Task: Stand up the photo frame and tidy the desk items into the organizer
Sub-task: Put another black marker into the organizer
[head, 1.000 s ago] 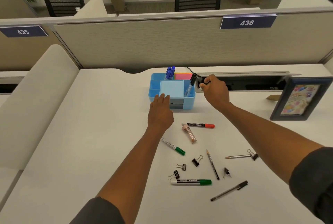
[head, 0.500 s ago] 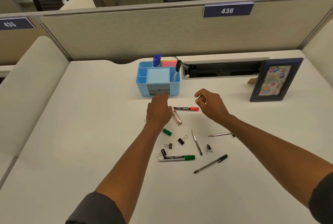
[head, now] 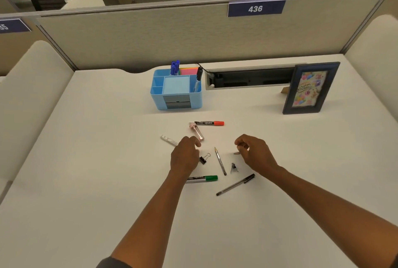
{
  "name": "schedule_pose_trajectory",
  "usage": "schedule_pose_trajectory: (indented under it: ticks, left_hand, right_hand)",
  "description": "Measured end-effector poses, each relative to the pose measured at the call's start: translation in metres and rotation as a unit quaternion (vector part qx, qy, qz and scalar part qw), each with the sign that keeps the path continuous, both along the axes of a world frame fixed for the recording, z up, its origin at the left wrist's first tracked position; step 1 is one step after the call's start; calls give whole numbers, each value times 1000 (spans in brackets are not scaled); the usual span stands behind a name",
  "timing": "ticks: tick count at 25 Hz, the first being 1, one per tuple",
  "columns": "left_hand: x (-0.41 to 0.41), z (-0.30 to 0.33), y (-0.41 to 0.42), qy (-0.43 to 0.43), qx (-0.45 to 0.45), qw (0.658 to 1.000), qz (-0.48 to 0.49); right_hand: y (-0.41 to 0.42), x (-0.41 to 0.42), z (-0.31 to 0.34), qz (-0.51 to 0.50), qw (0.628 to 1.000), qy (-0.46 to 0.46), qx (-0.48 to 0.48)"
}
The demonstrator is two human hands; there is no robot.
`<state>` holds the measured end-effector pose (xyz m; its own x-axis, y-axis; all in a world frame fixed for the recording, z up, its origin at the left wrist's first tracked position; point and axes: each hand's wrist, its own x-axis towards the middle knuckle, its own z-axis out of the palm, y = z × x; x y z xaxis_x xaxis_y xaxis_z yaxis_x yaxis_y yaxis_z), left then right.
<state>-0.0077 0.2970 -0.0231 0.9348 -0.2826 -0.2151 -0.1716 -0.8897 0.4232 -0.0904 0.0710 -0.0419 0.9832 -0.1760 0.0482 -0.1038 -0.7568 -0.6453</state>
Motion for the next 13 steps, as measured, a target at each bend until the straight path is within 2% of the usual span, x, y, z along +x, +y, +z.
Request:
schedule_pose_trajectory:
  ticks: [5,9,13]
  left_hand:
    - [-32,-5,8,57,-87,989,-105]
    - [-47,-9,22,21,-19,983,-182]
    - [-52,-13,28,11,8,982,-190]
  right_hand:
    - [7,-29,-14,25,1000,-5,-14]
    - [20,-44,-15,31,999,-17,-9]
    - [33,-48,-13,55,998,-19,-26]
